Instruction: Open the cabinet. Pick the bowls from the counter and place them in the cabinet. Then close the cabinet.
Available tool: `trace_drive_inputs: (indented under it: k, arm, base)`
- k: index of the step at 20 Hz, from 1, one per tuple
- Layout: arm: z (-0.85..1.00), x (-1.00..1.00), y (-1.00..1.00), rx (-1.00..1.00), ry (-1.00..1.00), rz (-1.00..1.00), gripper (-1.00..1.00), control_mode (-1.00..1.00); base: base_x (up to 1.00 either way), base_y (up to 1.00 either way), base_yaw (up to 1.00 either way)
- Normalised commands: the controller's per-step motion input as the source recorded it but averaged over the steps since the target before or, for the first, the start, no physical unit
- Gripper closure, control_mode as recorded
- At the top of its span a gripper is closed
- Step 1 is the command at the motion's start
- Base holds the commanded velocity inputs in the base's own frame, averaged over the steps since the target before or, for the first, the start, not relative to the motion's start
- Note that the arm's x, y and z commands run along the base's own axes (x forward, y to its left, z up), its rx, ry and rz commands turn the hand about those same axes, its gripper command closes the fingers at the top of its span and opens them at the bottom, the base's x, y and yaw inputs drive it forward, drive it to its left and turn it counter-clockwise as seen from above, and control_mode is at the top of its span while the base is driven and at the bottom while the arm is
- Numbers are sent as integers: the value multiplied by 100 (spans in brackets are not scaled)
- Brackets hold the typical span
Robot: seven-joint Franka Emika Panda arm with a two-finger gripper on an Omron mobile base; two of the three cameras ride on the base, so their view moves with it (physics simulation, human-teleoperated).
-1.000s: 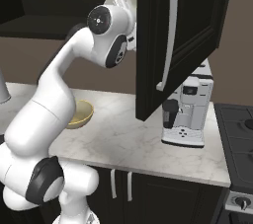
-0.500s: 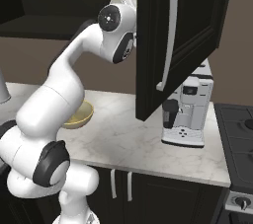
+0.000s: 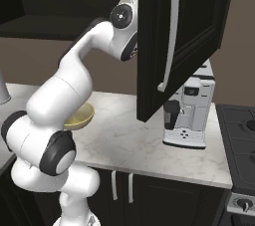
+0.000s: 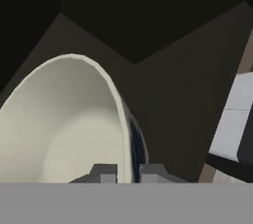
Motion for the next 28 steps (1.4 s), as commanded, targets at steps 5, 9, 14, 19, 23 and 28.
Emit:
trace_drive_inputs:
  k: [5, 9, 14, 19, 23, 28]
  arm:
    - [-17, 29, 0, 0, 1, 0, 100, -100]
    - [-6, 35, 0, 0, 0, 0, 100, -100]
    - [-1, 38, 0, 0, 0, 0, 100, -100]
    - [1, 5, 0, 0, 0, 0, -100, -100]
    - [30, -6, -1, 0, -9, 0, -100, -100]
    - [44, -14, 0, 0, -19, 0, -100, -100]
  base:
    - [0, 0, 0]
    - [0, 0, 0]
    - [0, 0, 0]
    - [0, 0, 0]
    - [0, 0, 0]
    - [0, 0, 0]
